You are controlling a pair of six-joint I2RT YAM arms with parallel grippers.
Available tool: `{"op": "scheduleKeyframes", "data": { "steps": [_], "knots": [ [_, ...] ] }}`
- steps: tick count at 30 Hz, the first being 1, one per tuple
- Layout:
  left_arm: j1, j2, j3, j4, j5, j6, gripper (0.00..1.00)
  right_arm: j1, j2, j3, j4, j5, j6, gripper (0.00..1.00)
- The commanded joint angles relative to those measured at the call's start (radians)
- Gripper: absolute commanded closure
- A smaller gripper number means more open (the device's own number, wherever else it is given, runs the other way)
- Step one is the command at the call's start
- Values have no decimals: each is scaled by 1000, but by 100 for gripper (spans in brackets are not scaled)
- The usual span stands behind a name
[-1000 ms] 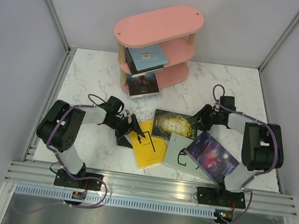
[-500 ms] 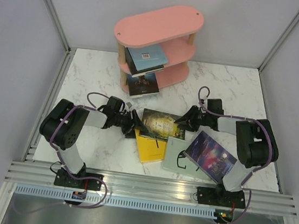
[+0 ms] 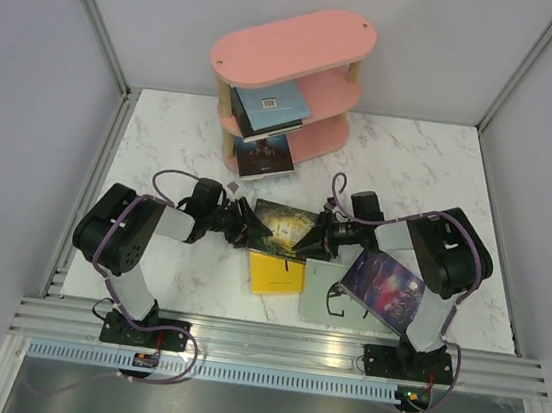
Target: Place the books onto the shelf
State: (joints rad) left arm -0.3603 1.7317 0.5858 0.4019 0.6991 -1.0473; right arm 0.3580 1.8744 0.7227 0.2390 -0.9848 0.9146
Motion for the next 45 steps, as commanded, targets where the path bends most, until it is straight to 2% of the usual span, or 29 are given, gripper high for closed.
{"op": "scheduleKeyframes", "data": {
  "steps": [1,5,8,12,15,18,22,27,29,33,35,36,37,39,40,43,45],
  "knots": [
    [-14,-33,-15,43,-12,-4,97,120,114,-88,-133,121,-56,63],
    [-8,-127,-23,-27,7,56,98,122,43,-17,-205,113,-127,62],
    [10,-233,-41,-104,26,84,98,96,-36,50,-348,136,-213,52],
    [56,-389,-81,-159,71,105,98,44,-150,112,-490,175,-290,23],
    [84,-497,-72,-274,76,161,98,-10,-190,156,-604,224,-365,11],
    [92,-544,-52,-343,63,208,98,-77,-196,196,-719,305,-431,9],
    [93,-503,-40,-341,100,211,98,-166,-179,227,-802,397,-500,9],
    [92,-440,-58,-246,125,185,98,-172,-159,212,-748,353,-451,9],
    [89,-405,-61,-177,163,164,98,-154,-159,189,-701,318,-418,9],
    [77,-325,-44,-138,186,156,98,-91,-150,162,-643,314,-384,9],
    [70,-276,-34,-143,194,174,91,-31,-143,142,-618,317,-362,10],
    [70,-265,-14,-220,171,194,84,-12,-143,139,-606,321,-337,10],
    [70,-267,8,-326,121,276,69,25,-144,130,-574,325,-321,10],
    [70,-296,57,-536,-45,346,51,55,-146,121,-526,337,-280,10],
    [72,-319,63,-579,-88,392,34,65,-144,106,-509,342,-267,10],
    [83,-374,86,-717,-257,427,21,71,-129,67,-436,347,-232,11],
    [89,-362,80,-744,-302,431,19,81,-112,50,-382,374,-221,12]
  ]
}}
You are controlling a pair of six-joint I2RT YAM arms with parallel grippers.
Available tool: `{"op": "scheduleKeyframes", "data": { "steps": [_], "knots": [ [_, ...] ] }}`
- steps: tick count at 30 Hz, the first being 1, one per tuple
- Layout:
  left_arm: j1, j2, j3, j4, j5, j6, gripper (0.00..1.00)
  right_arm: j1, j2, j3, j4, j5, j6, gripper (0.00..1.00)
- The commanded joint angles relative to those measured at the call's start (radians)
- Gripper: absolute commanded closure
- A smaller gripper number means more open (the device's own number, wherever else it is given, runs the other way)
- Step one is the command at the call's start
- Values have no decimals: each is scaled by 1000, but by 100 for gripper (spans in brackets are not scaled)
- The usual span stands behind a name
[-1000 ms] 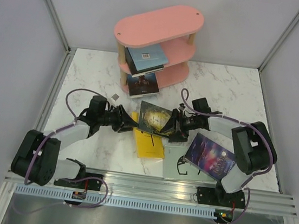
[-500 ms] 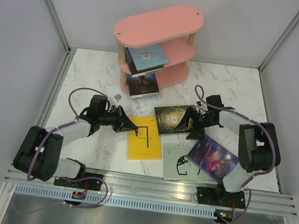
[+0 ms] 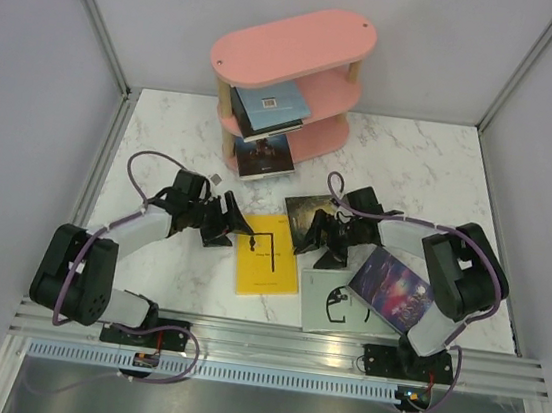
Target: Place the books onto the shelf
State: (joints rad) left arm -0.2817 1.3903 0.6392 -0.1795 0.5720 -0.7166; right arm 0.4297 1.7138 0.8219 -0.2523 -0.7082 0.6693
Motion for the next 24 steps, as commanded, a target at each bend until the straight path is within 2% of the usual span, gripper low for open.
{"op": "scheduleKeyframes", "data": {
  "steps": [1,4,9,12,15,18,20,21,22,23,24],
  "knots": [
    [13,-5,22,-164,-176,95,19,24,61,-62,126,111,39,12],
    [12,111,1,-157,-130,80,23,61,107,-96,209,153,81,13],
    [9,277,-82,-2,-14,52,28,133,239,-174,450,136,235,15],
    [6,320,-125,114,75,26,31,190,302,-191,597,105,337,16],
    [7,346,-176,239,152,-21,34,231,322,-187,657,96,386,17],
    [7,343,-208,267,172,-34,35,238,288,-204,701,105,427,17],
    [7,332,-225,288,199,-35,40,239,265,-211,731,104,452,18],
    [6,325,-233,296,209,-37,44,241,262,-216,752,102,466,18],
    [7,317,-237,302,213,-41,60,241,250,-216,754,104,480,18],
    [7,296,-243,302,218,-44,71,239,241,-216,754,110,483,18],
    [9,286,-245,298,227,-47,97,241,233,-222,752,124,487,18]
  ]
}}
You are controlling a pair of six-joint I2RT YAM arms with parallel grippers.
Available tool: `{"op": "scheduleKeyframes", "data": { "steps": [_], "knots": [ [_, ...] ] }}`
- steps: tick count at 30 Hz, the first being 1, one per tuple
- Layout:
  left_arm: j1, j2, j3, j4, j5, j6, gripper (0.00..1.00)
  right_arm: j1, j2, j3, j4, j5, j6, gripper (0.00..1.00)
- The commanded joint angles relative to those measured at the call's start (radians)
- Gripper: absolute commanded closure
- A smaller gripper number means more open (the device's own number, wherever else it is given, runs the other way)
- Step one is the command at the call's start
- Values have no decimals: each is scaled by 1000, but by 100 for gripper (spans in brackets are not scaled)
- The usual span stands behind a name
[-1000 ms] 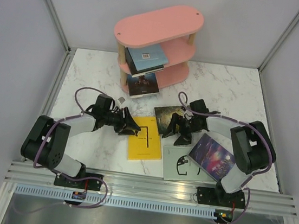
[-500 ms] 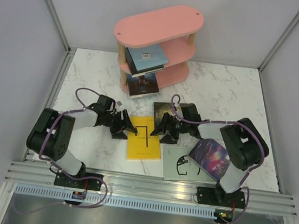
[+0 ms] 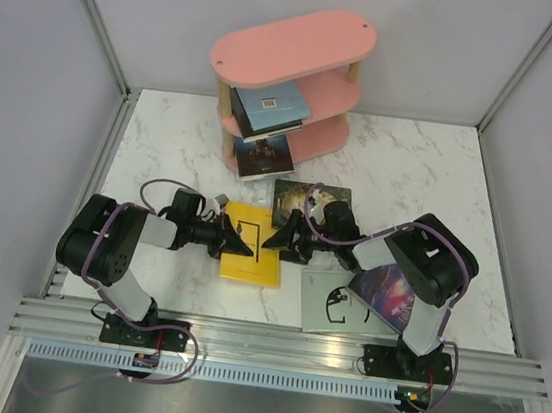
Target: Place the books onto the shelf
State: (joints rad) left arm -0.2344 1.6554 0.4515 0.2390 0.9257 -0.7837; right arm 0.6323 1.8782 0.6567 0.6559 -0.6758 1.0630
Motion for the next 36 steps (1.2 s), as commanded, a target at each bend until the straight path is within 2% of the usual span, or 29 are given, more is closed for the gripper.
{"op": "scheduleKeyframes", "data": {
  "steps": [1,5,10,14,16,21,26,31,36],
  "knots": [
    [-37,5,-57,-139,-126,20,98,37,47,-60,-156,97,103,19],
    [-33,-110,-66,-206,-146,24,98,37,-26,-86,-171,127,115,19],
    [-22,-392,-79,-286,-197,-6,98,38,-222,-82,-341,209,68,19],
    [-3,-517,33,-418,-222,26,98,37,-355,-29,-531,263,-4,17],
    [15,-554,84,-513,-217,46,98,38,-407,12,-568,265,-14,16],
    [24,-666,179,-589,-241,-20,98,37,-450,162,-755,260,-63,13],
    [24,-816,240,-678,-277,-150,98,37,-556,172,-791,251,35,12],
    [26,-928,271,-678,-286,-281,98,38,-645,156,-777,251,115,11],
    [24,-1028,251,-568,-315,-457,98,37,-689,153,-714,229,204,11]
  ]
}}
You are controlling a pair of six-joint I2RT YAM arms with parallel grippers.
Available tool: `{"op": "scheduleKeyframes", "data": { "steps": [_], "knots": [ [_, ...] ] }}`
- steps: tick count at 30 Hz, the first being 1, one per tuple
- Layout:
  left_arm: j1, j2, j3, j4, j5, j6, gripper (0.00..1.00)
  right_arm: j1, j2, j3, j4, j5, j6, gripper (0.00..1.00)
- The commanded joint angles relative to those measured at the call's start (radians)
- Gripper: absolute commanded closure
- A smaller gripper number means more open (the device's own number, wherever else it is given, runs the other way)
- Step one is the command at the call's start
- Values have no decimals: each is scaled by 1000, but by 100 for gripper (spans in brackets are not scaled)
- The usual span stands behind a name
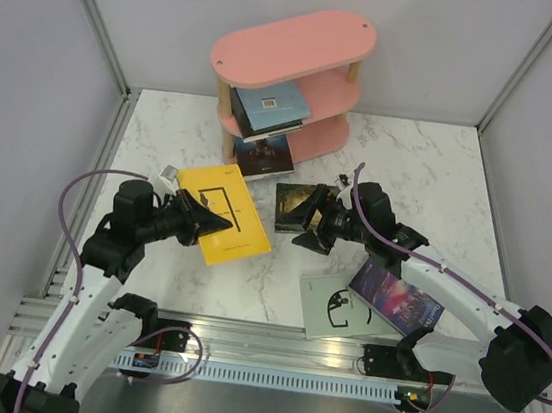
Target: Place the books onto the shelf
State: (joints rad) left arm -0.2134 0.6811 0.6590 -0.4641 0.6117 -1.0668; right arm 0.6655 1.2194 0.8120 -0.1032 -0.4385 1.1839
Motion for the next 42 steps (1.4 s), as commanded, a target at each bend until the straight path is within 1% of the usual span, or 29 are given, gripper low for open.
{"op": "scheduleKeyframes", "data": {
  "steps": [1,3,4,7,9,11,14,16,20,22,23,24,28,31,32,33,34,35,36,37,38,39,40,41,42],
  "knots": [
    [3,-77,25,162,-4,-202,98,5,-35,-5,63,-6,95,11],
    [3,-100,10,221,-16,-269,98,8,-40,-11,94,-6,135,11],
    [2,-123,-1,238,-32,-283,98,9,-40,-10,141,-6,146,11],
    [3,-150,-18,275,-59,-331,98,25,-31,-10,203,-16,215,10],
    [2,-163,-30,303,-73,-360,98,51,-20,-8,285,-13,255,11],
    [3,-161,-58,364,-69,-381,98,75,-12,1,371,1,315,11],
    [0,-167,-90,423,-76,-429,98,143,28,42,431,30,356,14],
    [0,-173,-96,438,-90,-433,98,163,41,68,447,49,374,16],
    [0,-183,-102,456,-98,-455,98,183,69,122,481,78,388,29],
    [2,-189,-113,459,-104,-472,98,183,75,144,473,98,381,32],
    [2,-190,-117,507,-104,-487,98,183,80,148,471,104,379,35],
    [2,-189,-122,513,-105,-495,98,183,84,156,471,110,379,36],
    [0,-193,-125,518,-95,-507,98,186,118,213,481,126,376,49],
    [2,-199,-137,521,-98,-515,98,193,152,259,488,127,375,65],
    [0,-201,-139,522,-98,-519,98,198,167,271,487,126,372,78],
    [2,-199,-140,524,-99,-519,96,201,175,285,484,121,359,88],
    [0,-201,-141,525,-98,-519,94,201,181,314,461,115,350,96],
    [2,-196,-136,525,-99,-519,87,203,186,328,441,115,336,100],
    [2,-195,-125,525,-98,-516,83,203,184,340,418,121,318,100],
    [2,-192,-115,521,-99,-509,80,201,178,370,357,130,272,100],
    [2,-187,-102,512,-99,-486,70,197,166,386,324,139,252,100],
    [2,-183,-57,489,-102,-466,63,192,158,400,294,147,235,100],
    [3,-177,-26,407,-107,-403,56,184,152,429,243,150,206,100],
    [3,-170,11,350,-110,-365,43,165,140,443,223,149,194,100],
    [2,-152,86,300,-115,-326,36,154,132,453,203,149,181,100]
  ]
}}
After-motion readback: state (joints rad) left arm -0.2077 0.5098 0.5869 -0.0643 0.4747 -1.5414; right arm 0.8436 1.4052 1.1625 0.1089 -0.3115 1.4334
